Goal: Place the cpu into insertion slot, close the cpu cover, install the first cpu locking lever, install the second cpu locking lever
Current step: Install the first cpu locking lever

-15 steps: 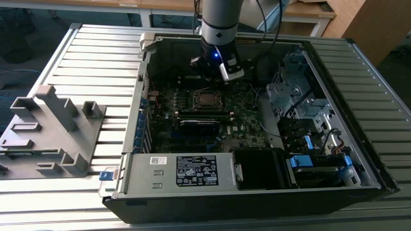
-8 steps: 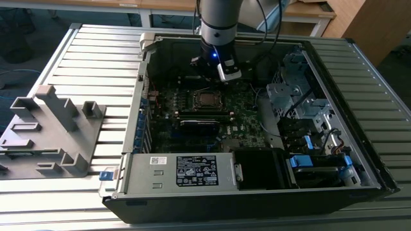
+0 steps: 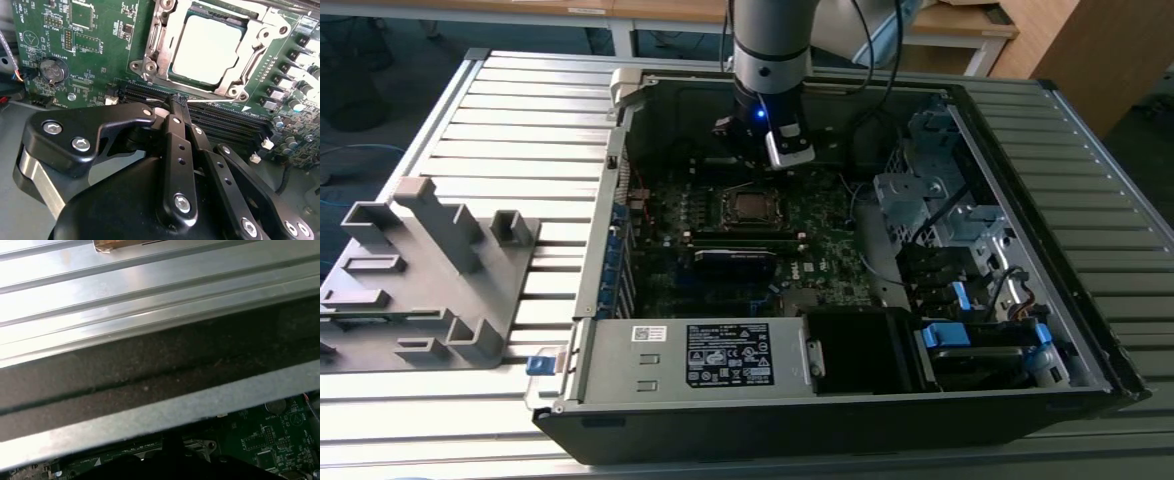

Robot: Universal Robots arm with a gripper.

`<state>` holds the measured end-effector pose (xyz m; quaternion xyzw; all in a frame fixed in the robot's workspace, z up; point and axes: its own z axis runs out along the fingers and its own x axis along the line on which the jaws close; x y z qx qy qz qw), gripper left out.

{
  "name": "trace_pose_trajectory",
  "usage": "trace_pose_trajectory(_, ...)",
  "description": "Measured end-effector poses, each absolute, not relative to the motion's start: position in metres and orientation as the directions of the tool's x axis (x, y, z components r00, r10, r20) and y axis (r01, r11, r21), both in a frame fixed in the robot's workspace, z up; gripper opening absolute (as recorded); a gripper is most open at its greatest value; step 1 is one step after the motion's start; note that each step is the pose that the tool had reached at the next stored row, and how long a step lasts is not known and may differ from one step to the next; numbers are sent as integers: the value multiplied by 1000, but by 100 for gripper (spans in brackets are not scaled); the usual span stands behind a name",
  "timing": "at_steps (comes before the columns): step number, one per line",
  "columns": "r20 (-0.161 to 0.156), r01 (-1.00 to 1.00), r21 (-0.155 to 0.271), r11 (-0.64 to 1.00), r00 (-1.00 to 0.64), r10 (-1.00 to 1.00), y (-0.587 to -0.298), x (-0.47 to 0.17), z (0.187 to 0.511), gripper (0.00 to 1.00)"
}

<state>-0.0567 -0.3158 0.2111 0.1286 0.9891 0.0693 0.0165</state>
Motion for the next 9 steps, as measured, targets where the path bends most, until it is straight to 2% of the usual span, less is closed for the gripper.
trace_pose_trajectory(9,-15,304,142,942,-951,310,-315,-59,210,11)
